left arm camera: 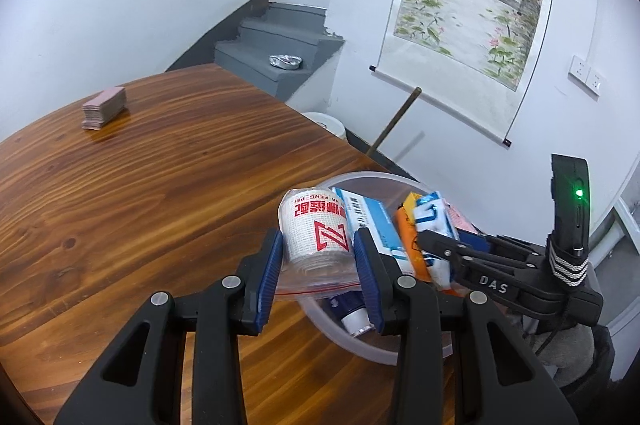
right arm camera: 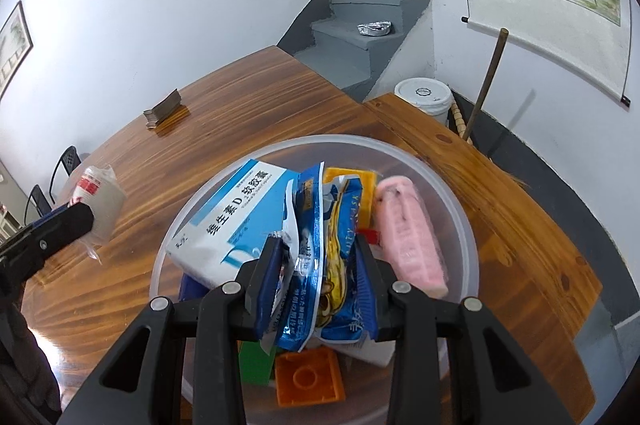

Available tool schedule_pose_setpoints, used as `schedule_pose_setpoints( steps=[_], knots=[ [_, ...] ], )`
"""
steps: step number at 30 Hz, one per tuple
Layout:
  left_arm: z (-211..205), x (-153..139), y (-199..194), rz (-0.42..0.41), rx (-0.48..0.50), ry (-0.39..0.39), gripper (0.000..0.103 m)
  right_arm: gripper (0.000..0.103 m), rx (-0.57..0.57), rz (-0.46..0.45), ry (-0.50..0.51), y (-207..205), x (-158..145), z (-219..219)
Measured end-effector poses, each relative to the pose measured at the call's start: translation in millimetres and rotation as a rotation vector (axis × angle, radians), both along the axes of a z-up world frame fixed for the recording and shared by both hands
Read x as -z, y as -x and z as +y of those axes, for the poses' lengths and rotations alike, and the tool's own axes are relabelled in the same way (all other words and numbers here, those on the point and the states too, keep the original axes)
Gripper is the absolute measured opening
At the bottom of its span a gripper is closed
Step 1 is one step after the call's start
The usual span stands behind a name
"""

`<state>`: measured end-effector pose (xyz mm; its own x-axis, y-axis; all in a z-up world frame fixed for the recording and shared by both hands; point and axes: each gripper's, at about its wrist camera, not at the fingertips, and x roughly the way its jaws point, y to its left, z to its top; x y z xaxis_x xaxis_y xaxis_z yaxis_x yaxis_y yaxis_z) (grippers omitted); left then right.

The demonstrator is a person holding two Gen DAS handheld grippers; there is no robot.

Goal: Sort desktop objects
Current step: 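Carry the white-red roll and blue wrapper into the clear bowl and release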

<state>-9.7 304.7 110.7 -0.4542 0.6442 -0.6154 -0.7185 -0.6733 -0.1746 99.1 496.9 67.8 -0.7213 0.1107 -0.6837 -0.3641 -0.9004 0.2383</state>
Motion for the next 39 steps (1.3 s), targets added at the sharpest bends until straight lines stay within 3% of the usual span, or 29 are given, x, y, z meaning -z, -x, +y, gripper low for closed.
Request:
schedule_pose_setpoints(
  steps=[8, 13, 24, 31, 33, 35, 37, 39],
  knots=[
    [26, 1, -8, -0.007, 0.063, -0.003, 0.040, 0.039, -0.038, 0.067, 0.012, -16, 1, 2],
    [42, 3, -14, -0.022, 0.098, 0.000, 0.040, 0.057, -0.023, 0.143, -0.053, -43, -14, -4],
    [72, 10, -35, -0.020, 0.172, 0.017, 0.040, 0.057, 0.067, 0.200, -0.014, -79, -20, 10],
    [90, 27, -24, -0.030, 0.142, 0.036, 0.040, 0.057, 0.076, 0.201, -0.008, -90, -19, 10],
    [92, 30, -22, -0.039, 0.141, 0.035, 0.042, 0.057, 0.076, 0.198, -0.011, -93, -18, 8],
    [92, 33, -19, -0.064, 0.141, 0.030, 0.050, 0.057, 0.073, 0.196, -0.011, -94, -17, 7],
    [90, 32, -20, -0.068, 0.136, 0.022, 0.060, 0.061, 0.065, 0.190, -0.006, -95, -16, 5],
    [86, 27, -23, -0.042, 0.132, 0.019, 0.062, 0.070, 0.062, 0.189, -0.005, -95, -15, 4]
  ],
)
